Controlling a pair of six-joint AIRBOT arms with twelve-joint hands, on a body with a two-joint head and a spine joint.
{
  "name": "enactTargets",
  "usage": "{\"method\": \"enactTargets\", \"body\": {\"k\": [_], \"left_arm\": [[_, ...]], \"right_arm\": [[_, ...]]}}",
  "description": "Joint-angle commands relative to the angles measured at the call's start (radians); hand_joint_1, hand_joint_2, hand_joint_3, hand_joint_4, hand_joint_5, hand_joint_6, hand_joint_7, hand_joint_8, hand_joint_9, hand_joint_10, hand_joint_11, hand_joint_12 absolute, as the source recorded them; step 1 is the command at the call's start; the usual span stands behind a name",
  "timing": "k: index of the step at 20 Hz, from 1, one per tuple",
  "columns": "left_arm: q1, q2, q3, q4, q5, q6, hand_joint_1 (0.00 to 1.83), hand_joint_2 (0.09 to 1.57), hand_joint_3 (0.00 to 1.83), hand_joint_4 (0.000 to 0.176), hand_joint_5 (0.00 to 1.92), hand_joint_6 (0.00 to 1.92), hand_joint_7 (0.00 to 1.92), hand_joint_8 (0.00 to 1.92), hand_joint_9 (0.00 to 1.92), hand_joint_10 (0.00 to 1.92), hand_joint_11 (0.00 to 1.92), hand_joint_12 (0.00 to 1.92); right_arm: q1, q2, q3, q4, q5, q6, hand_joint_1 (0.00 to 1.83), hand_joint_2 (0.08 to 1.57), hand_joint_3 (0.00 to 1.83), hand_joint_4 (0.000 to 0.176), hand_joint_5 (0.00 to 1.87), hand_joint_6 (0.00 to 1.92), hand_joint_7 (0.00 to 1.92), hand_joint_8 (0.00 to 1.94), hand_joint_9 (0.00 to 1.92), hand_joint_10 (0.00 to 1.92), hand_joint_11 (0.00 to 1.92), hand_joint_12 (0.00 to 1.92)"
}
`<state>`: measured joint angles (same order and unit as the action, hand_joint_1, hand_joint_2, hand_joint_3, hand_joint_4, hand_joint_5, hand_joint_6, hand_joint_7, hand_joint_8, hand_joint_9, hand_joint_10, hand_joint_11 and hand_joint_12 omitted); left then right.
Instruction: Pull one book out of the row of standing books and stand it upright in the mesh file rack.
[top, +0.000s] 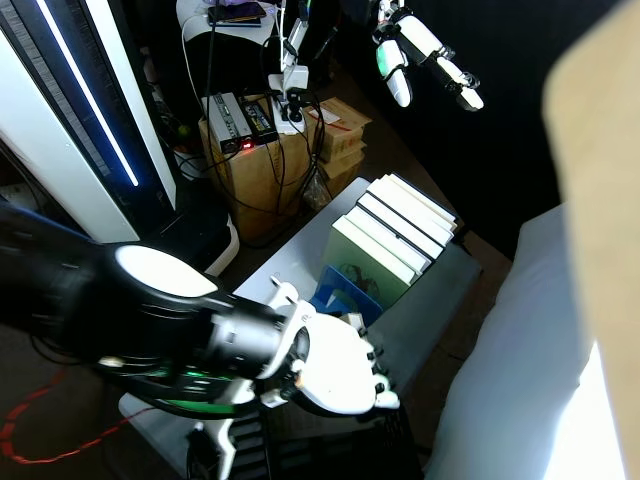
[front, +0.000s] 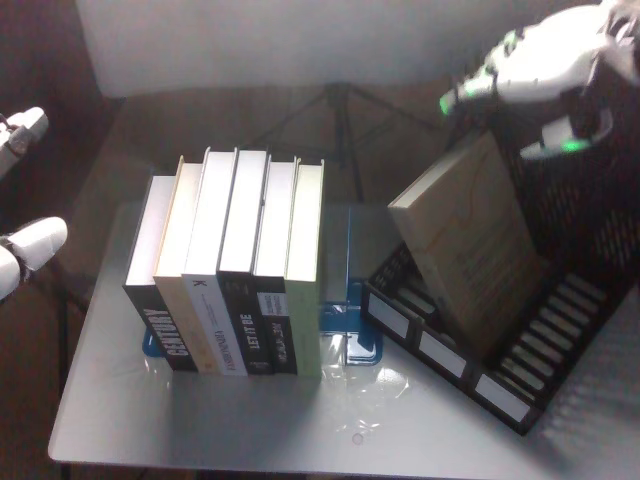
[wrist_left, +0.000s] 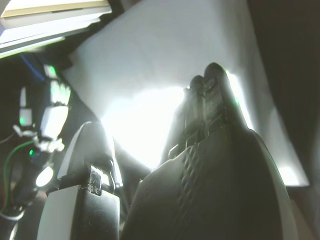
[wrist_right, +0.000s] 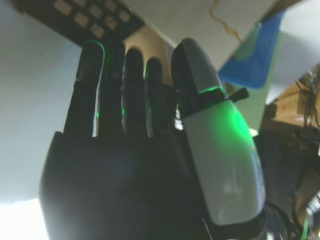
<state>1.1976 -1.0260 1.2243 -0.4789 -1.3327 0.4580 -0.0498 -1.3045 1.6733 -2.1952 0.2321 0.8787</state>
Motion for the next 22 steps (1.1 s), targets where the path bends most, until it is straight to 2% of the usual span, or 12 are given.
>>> {"method": "enactTargets", "body": {"k": [1, 3, 4, 5, 7, 9, 10, 14, 15, 17, 18, 22], "left_arm": [[-0.004, 0.006, 0.001, -0.014, -0.125, -0.003, 0.55, 1.44, 0.0, 0.0, 0.0, 0.0, 0.0, 0.0, 0.0, 0.0, 0.0, 0.0], [-0.005, 0.007, -0.002, -0.012, -0.133, -0.007, 0.63, 1.42, 0.0, 0.0, 0.0, 0.0, 0.0, 0.0, 0.0, 0.0, 0.0, 0.0], [-0.006, 0.008, -0.002, -0.009, -0.137, -0.01, 0.64, 1.42, 0.0, 0.0, 0.0, 0.0, 0.0, 0.0, 0.0, 0.0, 0.0, 0.0], [-0.012, 0.008, -0.002, -0.005, -0.138, -0.011, 0.65, 1.41, 0.0, 0.0, 0.0, 0.0, 0.0, 0.0, 0.0, 0.0, 0.0, 0.0], [-0.031, 0.01, -0.003, 0.004, -0.144, -0.013, 0.69, 1.4, 0.0, 0.0, 0.0, 0.0, 0.0, 0.0, 0.0, 0.0, 0.0, 0.0], [-0.053, 0.013, 0.001, 0.024, -0.139, -0.014, 0.59, 1.41, 0.0, 0.0, 0.0, 0.0, 0.0, 0.0, 0.0, 0.0, 0.0, 0.0], [-0.059, 0.014, 0.003, 0.03, -0.136, -0.014, 0.6, 1.41, 0.0, 0.0, 0.0, 0.0, 0.0, 0.0, 0.0, 0.0, 0.0, 0.0], [-0.117, 0.023, 0.015, 0.102, -0.098, -0.013, 0.52, 1.4, 0.0, 0.0, 0.0, 0.0, 0.0, 0.0, 0.0, 0.0, 0.03, 0.02], [-0.144, 0.022, 0.02, 0.134, -0.079, -0.013, 0.48, 1.4, 0.0, 0.001, 0.0, 0.0, 0.0, 0.0, 0.0, 0.0, 0.02, 0.02], [-0.188, 0.015, 0.031, 0.188, -0.044, -0.017, 0.4, 1.37, 0.0, 0.048, 0.0, 0.0, 0.0, 0.0, 0.0, 0.0, 0.0, 0.12], [-0.215, 0.009, 0.038, 0.223, -0.02, -0.022, 0.36, 1.38, 0.0, 0.056, 0.0, 0.0, 0.0, 0.0, 0.0, 0.0, 0.0, 0.28], [-0.267, 0.003, 0.046, 0.304, 0.018, -0.035, 0.28, 1.38, 0.0, 0.059, 0.0, 0.0, 0.0, 0.0, 0.0, 0.0, 0.0, 0.0]], "right_arm": [[0.01, 0.02, -0.006, 0.008, -0.062, -0.002, 0.66, 1.28, 0.0, 0.041, 0.0, 0.0, 0.0, 0.0, 0.0, 0.1, 0.0, 1.43], [0.022, 0.065, -0.074, 0.047, -0.064, -0.008, 0.58, 1.27, 0.0, 0.041, 0.0, 0.0, 0.0, 0.0, 0.0, 0.01, 0.0, 1.22], [0.025, 0.087, -0.107, 0.121, -0.06, -0.056, 0.51, 1.31, 0.0, 0.053, 0.0, 0.0, 0.0, 0.0, 0.0, 0.0, 0.0, 0.71], [0.025, 0.109, -0.134, 0.225, -0.048, -0.129, 0.41, 1.34, 0.0, 0.054, 0.0, 0.0, 0.0, 0.0, 0.0, 0.0, 0.0, 0.34], [0.014, 0.16, -0.164, 0.604, 0.035, -0.359, 0.28, 1.39, 0.01, 0.062, 0.0, 0.0, 0.0, 0.0, 0.0, 0.0, 0.0, 0.05], [-0.036, 0.187, -0.18, 0.947, 0.123, -0.59, 0.3, 1.39, 0.01, 0.046, 0.0, 0.0, 0.0, 0.0, 0.0, 0.0, 0.0, 0.0], [-0.05, 0.194, -0.189, 1.009, 0.14, -0.622, 0.29, 1.4, 0.01, 0.034, 0.0, 0.0, 0.0, 0.0, 0.0, 0.0, 0.0, 0.0], [-0.121, 0.248, -0.266, 1.244, 0.223, -0.793, 0.31, 1.33, 0.0, 0.043, 0.0, 0.0, 0.0, 0.0, 0.0, 0.0, 0.0, 0.0], [-0.148, 0.267, -0.291, 1.305, 0.251, -0.838, 0.33, 1.35, 0.0, 0.031, 0.0, 0.0, 0.0, 0.0, 0.0, 0.0, 0.0, 0.0], [-0.194, 0.303, -0.34, 1.417, 0.29, -0.931, 0.24, 1.33, 0.0, 0.032, 0.0, 0.0, 0.0, 0.0, 0.0, 0.0, 0.0, 0.0], [-0.229, 0.327, -0.37, 1.492, 0.325, -0.986, 0.18, 1.33, 0.0, 0.029, 0.0, 0.0, 0.0, 0.0, 0.0, 0.0, 0.0, 0.0], [-0.313, 0.411, -0.472, 1.652, 0.423, -1.118, 0.23, 1.36, 0.0, 0.003, 0.0, 0.0, 0.0, 0.0, 0.0, 0.0, 0.0, 0.0]]}}
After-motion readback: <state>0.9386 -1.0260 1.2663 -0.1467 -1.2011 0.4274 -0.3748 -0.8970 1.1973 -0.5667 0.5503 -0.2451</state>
